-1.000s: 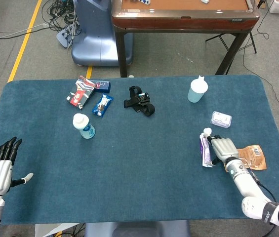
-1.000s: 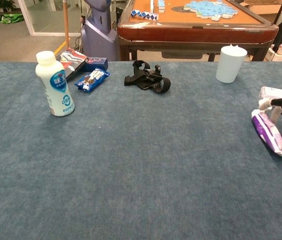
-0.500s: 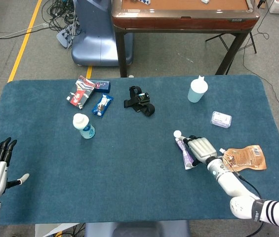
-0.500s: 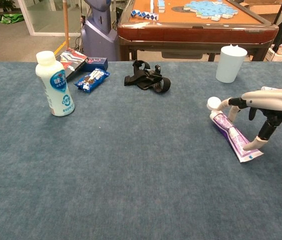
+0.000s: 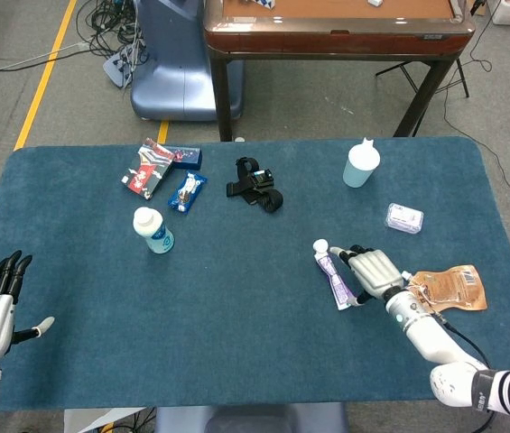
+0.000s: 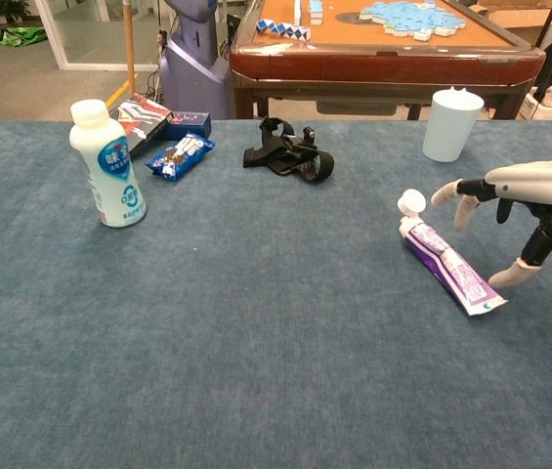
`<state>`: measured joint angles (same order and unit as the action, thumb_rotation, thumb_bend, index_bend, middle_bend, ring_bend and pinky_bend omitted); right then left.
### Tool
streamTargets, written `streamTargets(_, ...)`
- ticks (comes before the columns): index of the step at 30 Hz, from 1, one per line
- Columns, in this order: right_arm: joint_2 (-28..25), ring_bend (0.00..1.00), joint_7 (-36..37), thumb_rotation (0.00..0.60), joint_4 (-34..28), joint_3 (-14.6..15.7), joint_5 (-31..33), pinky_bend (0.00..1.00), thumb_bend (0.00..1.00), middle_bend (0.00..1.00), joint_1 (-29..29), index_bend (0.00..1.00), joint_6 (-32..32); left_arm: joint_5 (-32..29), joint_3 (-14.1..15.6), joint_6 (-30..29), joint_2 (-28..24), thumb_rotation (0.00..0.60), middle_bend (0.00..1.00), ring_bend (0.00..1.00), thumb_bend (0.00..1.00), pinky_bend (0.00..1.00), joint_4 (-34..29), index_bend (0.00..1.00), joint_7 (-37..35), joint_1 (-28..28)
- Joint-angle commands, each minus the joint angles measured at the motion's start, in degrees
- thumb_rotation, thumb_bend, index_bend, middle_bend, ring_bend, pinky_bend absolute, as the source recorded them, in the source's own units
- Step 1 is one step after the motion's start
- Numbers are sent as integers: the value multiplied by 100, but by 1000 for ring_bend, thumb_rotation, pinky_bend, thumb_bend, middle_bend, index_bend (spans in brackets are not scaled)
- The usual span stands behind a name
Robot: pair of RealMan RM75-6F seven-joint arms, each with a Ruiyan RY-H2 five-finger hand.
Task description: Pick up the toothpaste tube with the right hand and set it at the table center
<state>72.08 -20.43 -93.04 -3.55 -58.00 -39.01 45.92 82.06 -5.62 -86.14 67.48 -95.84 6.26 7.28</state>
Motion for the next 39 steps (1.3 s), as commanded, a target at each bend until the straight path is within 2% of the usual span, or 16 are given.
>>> streamTargets(1, 54, 140, -132, 600, 48, -1, 185, 258, 0, 268, -85, 0, -37, 12, 4, -1, 3, 600, 0, 0, 50, 47, -1, 0, 0, 1)
streamTargets(7, 284, 140, -213, 600, 243, -60, 486, 246, 0, 268, -298, 0, -204, 30, 7, -27, -17, 600, 0, 0, 51, 46, -10, 0, 0, -16)
streamTargets(15, 447, 140, -132, 600, 169, -62, 426, 246, 0, 268, -534, 0, -448, 46, 11, -84, -57, 600, 0, 0, 51, 46, -30, 0, 6, -58)
streamTargets(20, 370, 140, -219, 600, 11, 83, 283, 246, 0, 268, -518, 0, -337, 45, 24, -115, -77, 600, 0, 0, 50, 46, -27, 0, -27, -95)
streamTargets(26, 478, 142, -599, 600, 276, 164, 318, 246, 28, 283, -484, 1, 121, 46, 35, -104, -68, 600, 0, 0, 50, 46, -1, 0, -65, -108)
streamTargets(30, 652, 167, -858, 600, 526, 205, 213, 245, 72, 306, -429, 78, 468, 57, 30, -98, -73, 600, 0, 0, 50, 46, -15, 0, -118, -107)
streamTargets(33, 765, 193, -882, 600, 649, 249, 74, 243, 73, 333, -391, 145, 544, 59, 31, -77, -82, 600, 0, 0, 51, 46, -28, 0, -131, -100)
streamTargets(39, 967, 225, -950, 600, 899, 365, -351, 245, 159, 372, -319, 274, 700, 64, 24, -48, -107, 600, 0, 0, 50, 46, -68, 0, -165, -86)
